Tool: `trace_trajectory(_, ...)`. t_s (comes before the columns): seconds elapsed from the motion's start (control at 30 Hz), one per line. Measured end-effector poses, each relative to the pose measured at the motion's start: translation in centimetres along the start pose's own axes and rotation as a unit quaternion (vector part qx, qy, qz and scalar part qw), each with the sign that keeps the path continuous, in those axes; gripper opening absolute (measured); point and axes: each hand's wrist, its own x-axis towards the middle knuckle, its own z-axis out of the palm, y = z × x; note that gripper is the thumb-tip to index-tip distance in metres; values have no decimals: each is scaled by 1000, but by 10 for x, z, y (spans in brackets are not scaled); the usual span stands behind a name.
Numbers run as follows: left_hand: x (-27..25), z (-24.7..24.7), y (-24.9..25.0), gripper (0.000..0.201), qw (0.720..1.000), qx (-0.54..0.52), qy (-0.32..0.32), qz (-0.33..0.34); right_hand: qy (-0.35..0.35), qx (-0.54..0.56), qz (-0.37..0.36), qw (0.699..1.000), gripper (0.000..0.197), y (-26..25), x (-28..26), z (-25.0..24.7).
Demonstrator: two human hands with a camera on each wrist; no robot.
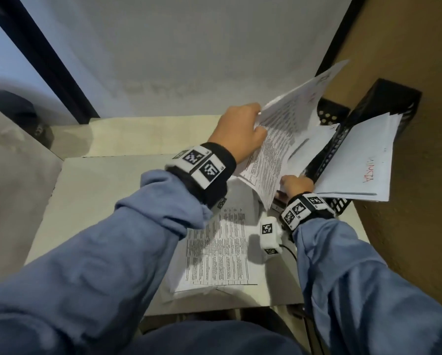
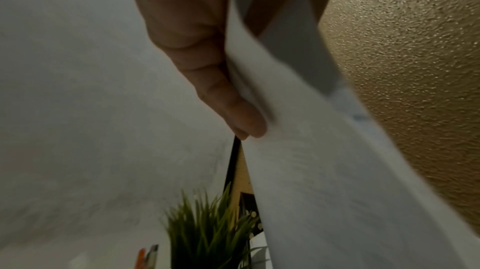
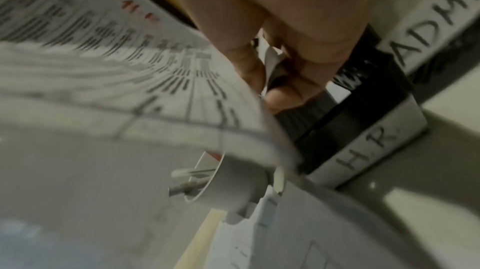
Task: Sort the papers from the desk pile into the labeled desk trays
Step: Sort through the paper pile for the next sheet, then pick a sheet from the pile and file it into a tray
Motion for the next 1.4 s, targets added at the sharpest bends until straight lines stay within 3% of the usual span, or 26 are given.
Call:
trace_trajectory(0.07, 12, 6, 9, 15, 1000, 16, -16, 5, 31, -19, -66, 997, 36, -4, 6, -3)
trace_trajectory(0.2, 29, 23, 24, 16, 998, 54, -41, 16, 73, -123, -168, 975, 16, -19, -1, -15)
trace_trajectory(0.47, 56, 72, 42, 27, 994, 35, -105, -27, 114, -220, -342, 906, 35, -50, -16, -32)
trace_trajectory(0.6, 61, 97, 29, 26, 982, -3, -175, -76, 104, -284, -348, 888, 44, -52, -26, -32)
trace_trajectory(0.73, 50, 119, 14, 44, 960, 18, -261, -102, 88, -351, -301, 882, 41, -34, -26, -30)
trace_trajectory(0.9, 45, 123, 13, 43, 968, -98, -200, -114, 121, -373, -335, 857, 49, -44, -25, -25)
trace_trajectory(1.0, 46, 118, 9, 38, 965, -85, -218, -122, 115, -438, -309, 836, 49, -50, -26, -18)
trace_trajectory(1.1, 35, 109, 0, 45, 959, -86, -225, -146, 82, -468, -279, 834, 43, -47, -27, -11)
trace_trajectory(1.17, 21, 100, -8, 50, 955, -161, -181, -169, 67, -461, -283, 839, 41, -46, -31, -10)
trace_trajectory(1.27, -13, 84, -34, 34, 930, -288, -87, -212, 73, -429, -322, 841, 47, -40, -41, -11)
trace_trajectory(1.33, -45, 80, -67, 24, 924, -267, -48, -268, 72, -376, -370, 846, 51, -31, -55, -11)
trace_trajectory(1.4, -79, 82, -105, 23, 921, -177, -52, -342, 33, -344, -414, 842, 43, -12, -73, -9)
